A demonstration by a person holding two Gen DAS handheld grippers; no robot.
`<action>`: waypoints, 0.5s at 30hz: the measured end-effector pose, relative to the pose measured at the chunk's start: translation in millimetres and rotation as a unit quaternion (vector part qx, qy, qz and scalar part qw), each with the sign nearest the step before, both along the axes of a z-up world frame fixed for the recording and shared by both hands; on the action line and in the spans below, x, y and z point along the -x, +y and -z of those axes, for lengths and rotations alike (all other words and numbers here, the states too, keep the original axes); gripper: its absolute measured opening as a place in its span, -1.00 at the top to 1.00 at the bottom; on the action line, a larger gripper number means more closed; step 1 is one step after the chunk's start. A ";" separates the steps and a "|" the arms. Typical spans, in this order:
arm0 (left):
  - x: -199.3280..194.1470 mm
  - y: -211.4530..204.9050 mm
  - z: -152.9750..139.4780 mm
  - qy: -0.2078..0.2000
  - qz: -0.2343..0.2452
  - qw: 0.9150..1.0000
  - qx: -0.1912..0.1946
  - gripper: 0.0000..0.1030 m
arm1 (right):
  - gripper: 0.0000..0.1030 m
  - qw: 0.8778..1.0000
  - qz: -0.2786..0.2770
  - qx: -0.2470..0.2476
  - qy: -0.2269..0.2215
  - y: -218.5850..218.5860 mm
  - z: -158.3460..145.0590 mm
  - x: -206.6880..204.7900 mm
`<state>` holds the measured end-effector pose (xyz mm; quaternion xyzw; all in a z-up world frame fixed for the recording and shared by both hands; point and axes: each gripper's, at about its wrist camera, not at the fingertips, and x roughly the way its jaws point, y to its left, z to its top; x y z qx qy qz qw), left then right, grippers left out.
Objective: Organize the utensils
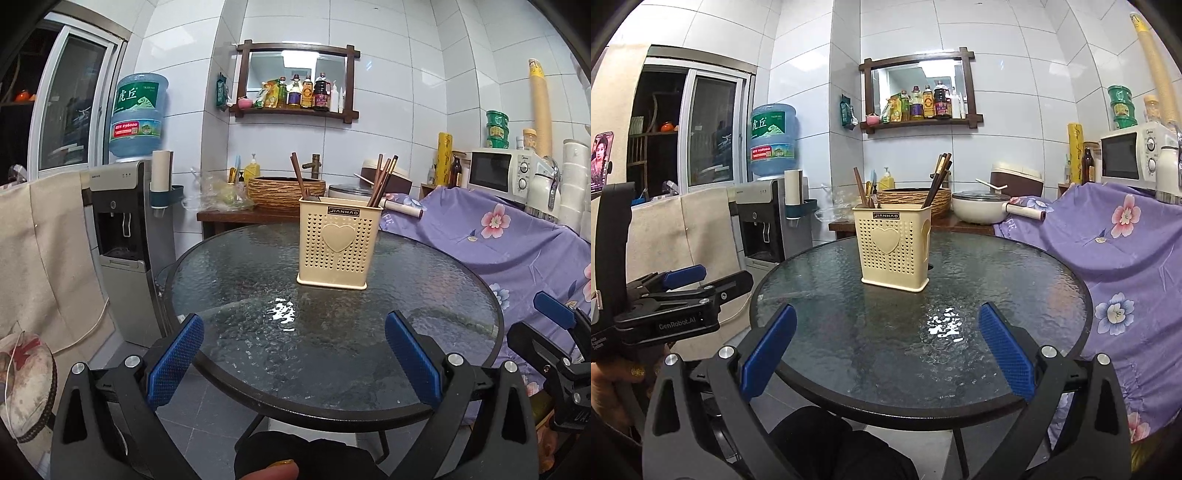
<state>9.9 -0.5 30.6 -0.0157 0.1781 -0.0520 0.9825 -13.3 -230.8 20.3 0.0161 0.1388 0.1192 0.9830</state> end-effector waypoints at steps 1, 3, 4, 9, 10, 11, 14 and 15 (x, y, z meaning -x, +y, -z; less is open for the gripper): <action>0.3 0.0 0.0 0.000 -0.002 1.000 -0.001 -0.87 | -0.89 1.000 0.000 0.000 0.001 0.0 0.0 0.0; 0.5 -1.3 -0.4 0.001 -0.004 1.000 -0.003 -0.87 | -0.89 1.000 -0.001 -0.002 0.004 -0.3 1.5 -0.9; 0.2 -1.6 -0.2 0.002 -0.004 1.000 -0.003 -0.87 | -0.89 1.000 -0.001 -0.002 0.006 -0.2 2.3 -1.2; -1.0 -2.1 0.0 0.004 -0.003 1.000 -0.003 -0.87 | -0.89 1.000 0.000 -0.005 0.009 -1.1 4.9 -2.4; -1.0 -2.4 0.0 0.004 -0.003 1.000 -0.004 -0.87 | -0.89 1.000 0.000 -0.005 0.009 -1.3 5.1 -2.4; -1.0 -2.5 0.0 0.004 -0.002 1.000 -0.004 -0.87 | -0.89 1.000 0.000 -0.006 0.009 -1.8 5.3 -2.4; -1.6 -3.2 0.2 0.005 -0.003 1.000 -0.004 -0.87 | -0.89 1.000 0.001 -0.006 0.010 -3.1 5.6 -2.8; -1.3 -4.0 0.2 0.005 -0.003 1.000 -0.004 -0.87 | -0.89 1.000 0.001 -0.007 0.011 -2.9 5.9 -2.8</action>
